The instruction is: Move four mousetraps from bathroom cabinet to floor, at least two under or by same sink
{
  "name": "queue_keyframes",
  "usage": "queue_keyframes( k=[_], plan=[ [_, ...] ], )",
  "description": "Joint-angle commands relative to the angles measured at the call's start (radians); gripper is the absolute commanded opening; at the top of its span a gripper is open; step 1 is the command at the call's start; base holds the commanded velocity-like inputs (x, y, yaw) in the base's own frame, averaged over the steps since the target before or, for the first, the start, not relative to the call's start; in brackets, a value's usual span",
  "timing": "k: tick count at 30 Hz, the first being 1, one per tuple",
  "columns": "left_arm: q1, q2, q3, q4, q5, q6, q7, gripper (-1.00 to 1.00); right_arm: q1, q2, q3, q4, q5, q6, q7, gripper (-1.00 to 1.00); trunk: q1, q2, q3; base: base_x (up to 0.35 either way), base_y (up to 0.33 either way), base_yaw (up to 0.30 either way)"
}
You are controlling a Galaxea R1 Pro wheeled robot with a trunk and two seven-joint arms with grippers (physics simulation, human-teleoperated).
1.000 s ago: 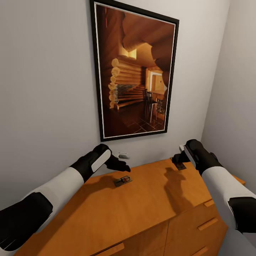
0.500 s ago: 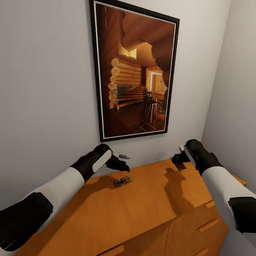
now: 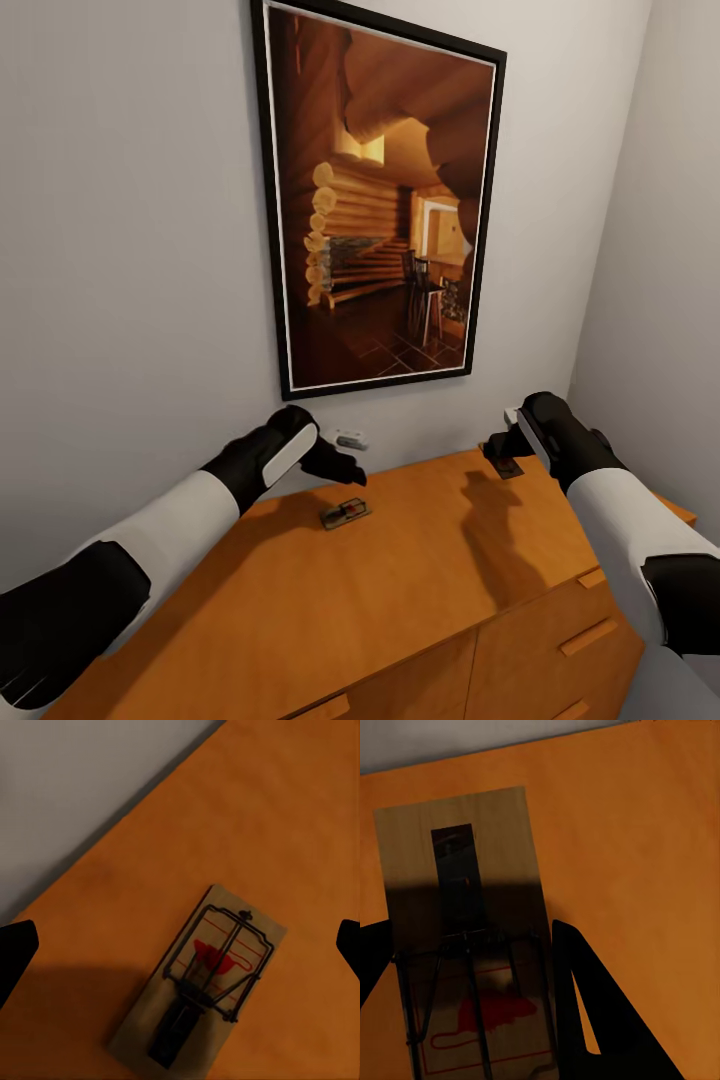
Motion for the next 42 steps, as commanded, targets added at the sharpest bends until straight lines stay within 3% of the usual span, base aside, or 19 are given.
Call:
queue_keyframes(
  k=[1,12,23,42],
  plan=[
    [-0.001,-0.001,-0.005,-0.001,0.003,0.003,0.002,1.0,-0.001,-0.001,0.005,-0.001,0.004,0.004,0.007,-1.0,0.0,-0.001,-0.001,0.0,0.0,0.0],
    [-0.001,-0.014,-0.028,0.005,0.007,0.011,-0.001,1.0,-0.001,-0.001,0.005,-0.001,0.005,0.004,0.006,-1.0,0.0,-0.001,-0.001,0.0,0.0,0.0],
    [-0.001,-0.014,-0.111,0.01,0.014,0.012,-0.004,1.0,-0.001,-0.001,0.005,-0.001,0.005,0.004,0.006,-1.0,0.0,-0.001,-0.001,0.0,0.0,0.0],
    [-0.001,-0.02,-0.121,0.082,0.015,0.005,-0.003,1.0,-0.001,0.0,0.005,-0.001,0.004,0.004,0.007,-1.0,0.0,-0.001,-0.001,0.0,0.0,0.0]
  ],
)
